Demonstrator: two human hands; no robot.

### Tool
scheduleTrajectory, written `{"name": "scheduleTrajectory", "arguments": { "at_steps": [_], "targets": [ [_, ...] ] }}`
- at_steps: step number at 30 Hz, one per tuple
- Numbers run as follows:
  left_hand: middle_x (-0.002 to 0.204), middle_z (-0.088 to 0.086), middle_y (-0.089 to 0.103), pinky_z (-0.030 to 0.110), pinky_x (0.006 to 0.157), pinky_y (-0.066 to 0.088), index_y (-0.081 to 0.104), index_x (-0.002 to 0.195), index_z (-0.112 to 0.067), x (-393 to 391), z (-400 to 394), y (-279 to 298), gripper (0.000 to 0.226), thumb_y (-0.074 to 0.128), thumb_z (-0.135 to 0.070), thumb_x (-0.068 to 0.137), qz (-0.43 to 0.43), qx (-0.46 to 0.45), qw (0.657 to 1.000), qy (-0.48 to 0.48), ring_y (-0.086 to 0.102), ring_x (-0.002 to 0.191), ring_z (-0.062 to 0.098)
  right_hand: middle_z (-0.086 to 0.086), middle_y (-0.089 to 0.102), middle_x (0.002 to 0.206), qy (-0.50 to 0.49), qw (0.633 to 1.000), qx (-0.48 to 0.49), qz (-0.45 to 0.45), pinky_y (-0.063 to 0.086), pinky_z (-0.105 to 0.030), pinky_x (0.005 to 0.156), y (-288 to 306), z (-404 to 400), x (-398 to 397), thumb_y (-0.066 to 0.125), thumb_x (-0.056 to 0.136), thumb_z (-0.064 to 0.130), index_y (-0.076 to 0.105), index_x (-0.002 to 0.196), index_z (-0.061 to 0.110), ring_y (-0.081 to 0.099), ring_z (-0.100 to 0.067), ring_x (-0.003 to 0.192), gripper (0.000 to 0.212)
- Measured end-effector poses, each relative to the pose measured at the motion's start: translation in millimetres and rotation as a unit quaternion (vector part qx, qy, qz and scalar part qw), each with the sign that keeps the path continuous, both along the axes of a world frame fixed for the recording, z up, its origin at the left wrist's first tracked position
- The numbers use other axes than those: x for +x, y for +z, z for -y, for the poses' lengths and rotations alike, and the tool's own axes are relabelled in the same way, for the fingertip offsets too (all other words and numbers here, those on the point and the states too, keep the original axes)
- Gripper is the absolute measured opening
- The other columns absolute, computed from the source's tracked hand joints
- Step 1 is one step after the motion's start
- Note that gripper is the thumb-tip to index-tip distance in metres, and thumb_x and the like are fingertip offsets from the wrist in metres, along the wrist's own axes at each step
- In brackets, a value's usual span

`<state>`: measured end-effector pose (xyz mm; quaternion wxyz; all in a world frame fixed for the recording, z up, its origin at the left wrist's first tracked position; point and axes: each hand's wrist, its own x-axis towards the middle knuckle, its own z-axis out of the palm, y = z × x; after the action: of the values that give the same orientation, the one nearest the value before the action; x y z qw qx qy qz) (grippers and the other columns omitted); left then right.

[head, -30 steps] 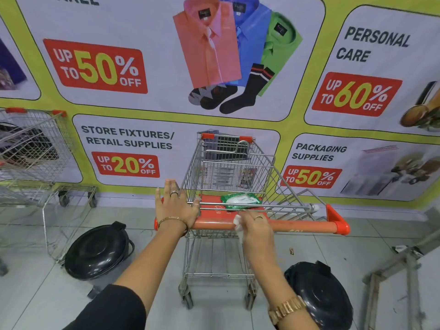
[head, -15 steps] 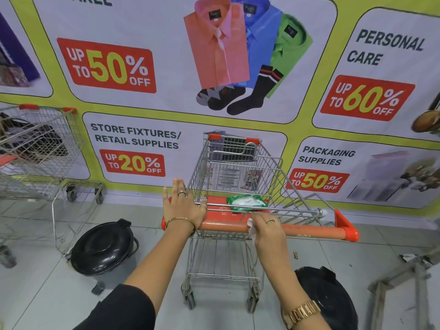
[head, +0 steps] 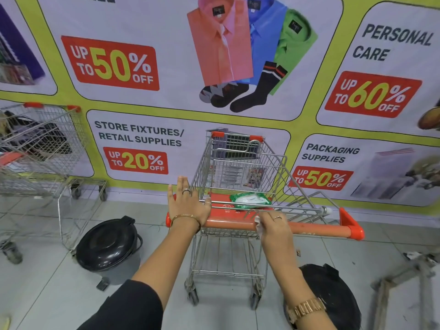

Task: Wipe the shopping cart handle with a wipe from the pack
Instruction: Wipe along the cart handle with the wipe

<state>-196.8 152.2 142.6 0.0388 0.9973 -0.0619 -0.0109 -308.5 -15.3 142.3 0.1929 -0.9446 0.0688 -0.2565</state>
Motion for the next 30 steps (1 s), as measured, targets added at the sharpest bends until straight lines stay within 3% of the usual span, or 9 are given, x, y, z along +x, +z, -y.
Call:
{"name": "scheduleTrajectory", "arguments": {
  "at_steps": [4,7,9,13,16,19,21,25,30],
  "targets": [
    [0.159,0.008,-0.002,0.047,0.116,-0.01,0.027,0.146,-0.021,1.1,-3.0,-0.5,0.067,0.015,-0.058,0.091,0.004,0.01,1.0,0.001,-0.014,0.145,0.022,-0.017,0.067,0.078,0.019,1.0,-0.007,0.001,0.048,-0.038,0.058,-2.6,-2.8,0.0,0.066,0.076,-0.002,0.065,0.082,-0.001,0.058,-0.034,0.076,0.006],
    [0.159,0.008,-0.002,0.047,0.117,-0.009,0.028,0.145,-0.02,0.9,-3.9,-1.5,0.067,0.015,-0.058,0.091,0.008,0.009,1.0,0.001,-0.014,0.145,0.022,-0.019,0.066,0.091,-0.097,0.994,0.028,-0.029,0.036,-0.03,0.064,-5.8,31.8,-9.0,0.058,0.083,0.001,0.064,0.096,-0.001,0.054,-0.033,0.087,0.015],
    [0.159,0.008,-0.002,0.047,0.117,-0.01,0.028,0.145,-0.02,0.0,-2.6,-1.8,0.067,0.015,-0.057,0.091,0.008,0.005,1.0,0.0,-0.015,0.145,0.022,-0.023,0.065,0.092,-0.154,0.987,0.045,-0.005,0.032,-0.031,0.065,-7.3,50.6,-17.8,0.057,0.081,-0.004,0.063,0.094,-0.005,0.053,-0.038,0.088,0.015],
    [0.159,0.008,-0.003,0.046,0.117,-0.009,0.029,0.145,-0.021,-1.3,1.1,-2.6,0.065,0.016,-0.056,0.091,0.006,0.004,1.0,-0.006,-0.014,0.145,0.022,-0.023,0.064,0.098,-0.217,0.973,0.081,0.008,0.041,-0.037,0.07,-6.6,45.2,-16.3,0.056,0.083,-0.003,0.061,0.097,-0.006,0.051,-0.036,0.097,0.015],
    [0.159,0.009,-0.002,0.046,0.117,-0.008,0.028,0.145,-0.021,-0.9,0.1,-2.1,0.065,0.016,-0.056,0.092,0.009,0.009,1.0,-0.011,-0.014,0.145,0.023,-0.019,0.063,0.104,-0.196,0.977,0.073,-0.035,0.045,-0.036,0.076,-4.9,24.6,-6.7,0.055,0.085,0.003,0.061,0.103,-0.001,0.05,-0.03,0.101,0.02],
    [0.159,0.009,-0.003,0.046,0.117,-0.007,0.026,0.146,-0.02,-0.2,-3.7,-0.3,0.066,0.016,-0.057,0.092,0.01,0.015,1.0,-0.01,-0.014,0.145,0.023,-0.019,0.065,0.1,-0.16,0.984,0.067,-0.031,0.039,-0.033,0.068,-3.8,21.2,-7.6,0.05,0.084,-0.001,0.061,0.101,-0.002,0.051,-0.032,0.098,0.021],
    [0.159,0.008,-0.003,0.046,0.117,-0.007,0.026,0.146,-0.02,-1.1,-4.9,0.7,0.066,0.016,-0.057,0.092,0.009,0.013,1.0,-0.008,-0.013,0.145,0.022,-0.022,0.063,0.1,-0.197,0.976,0.088,-0.025,0.036,-0.032,0.066,-1.9,36.8,-13.9,0.048,0.082,-0.005,0.06,0.101,-0.003,0.051,-0.033,0.095,0.023],
    [0.159,0.008,-0.002,0.047,0.117,-0.007,0.029,0.145,-0.021,-2.6,-0.7,0.7,0.064,0.016,-0.055,0.092,0.008,0.01,1.0,-0.015,-0.013,0.145,0.023,-0.024,0.062,0.097,-0.274,0.954,0.122,-0.024,0.044,-0.041,0.07,2.1,57.4,-18.5,0.049,0.083,-0.005,0.059,0.1,-0.004,0.053,-0.036,0.091,0.02],
    [0.159,0.008,-0.001,0.046,0.117,-0.004,0.031,0.144,-0.02,-0.2,2.2,-1.0,0.064,0.018,-0.055,0.092,0.008,0.005,1.0,-0.02,-0.013,0.145,0.023,-0.019,0.063,0.096,-0.226,0.965,0.132,-0.025,0.037,-0.029,0.065,-1.4,25.4,-10.7,0.049,0.086,0.0,0.061,0.099,0.001,0.05,-0.025,0.083,0.018]
  ]
}}
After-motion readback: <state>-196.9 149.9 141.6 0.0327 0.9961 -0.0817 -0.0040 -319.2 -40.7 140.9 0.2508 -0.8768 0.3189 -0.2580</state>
